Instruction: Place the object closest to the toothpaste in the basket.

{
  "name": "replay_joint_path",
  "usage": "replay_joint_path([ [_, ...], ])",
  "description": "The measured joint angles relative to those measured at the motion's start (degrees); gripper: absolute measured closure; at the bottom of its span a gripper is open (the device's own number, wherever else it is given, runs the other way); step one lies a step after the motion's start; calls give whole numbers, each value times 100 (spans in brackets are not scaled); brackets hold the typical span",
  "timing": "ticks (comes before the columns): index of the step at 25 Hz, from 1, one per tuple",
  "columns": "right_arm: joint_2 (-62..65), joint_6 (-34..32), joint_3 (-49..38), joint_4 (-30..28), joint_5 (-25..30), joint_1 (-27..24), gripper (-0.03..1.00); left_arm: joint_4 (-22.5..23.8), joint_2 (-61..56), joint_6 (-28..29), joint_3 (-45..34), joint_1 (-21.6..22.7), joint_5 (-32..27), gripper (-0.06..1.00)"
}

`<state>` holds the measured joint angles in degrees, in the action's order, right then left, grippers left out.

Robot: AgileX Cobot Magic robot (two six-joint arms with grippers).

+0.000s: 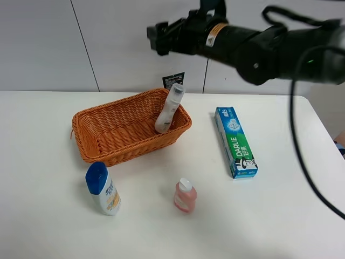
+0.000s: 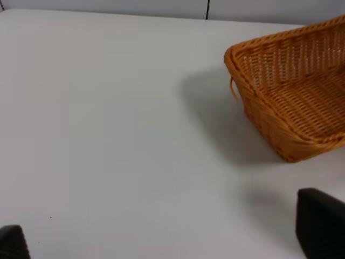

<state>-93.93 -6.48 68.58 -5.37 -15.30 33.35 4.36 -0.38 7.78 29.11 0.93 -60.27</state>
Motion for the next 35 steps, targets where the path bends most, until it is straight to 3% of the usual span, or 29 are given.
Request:
replay_joint_path([
  [7,2181,354,-526,196,903,-848,19,0,0,0,0,0,0,-5],
  [11,3607,430,-1239,332,1432,-1868,19,0,0,0,0,0,0,-5],
  [15,5032,437,-1818,362,2540,-2899,19,0,0,0,0,0,0,-5],
  [18,6057,442,-2208,362,3577,-3365,19,0,0,0,0,0,0,-5],
  [27,8775,444,-3315,297,6782,-3520,19,0,0,0,0,0,0,-5],
  [32,9411,430,-3388,62,7679,-3520,19,0,0,0,0,0,0,-5],
  [35,9411,424,-3802,157,7727,-3520,19,0,0,0,0,0,0,-5],
])
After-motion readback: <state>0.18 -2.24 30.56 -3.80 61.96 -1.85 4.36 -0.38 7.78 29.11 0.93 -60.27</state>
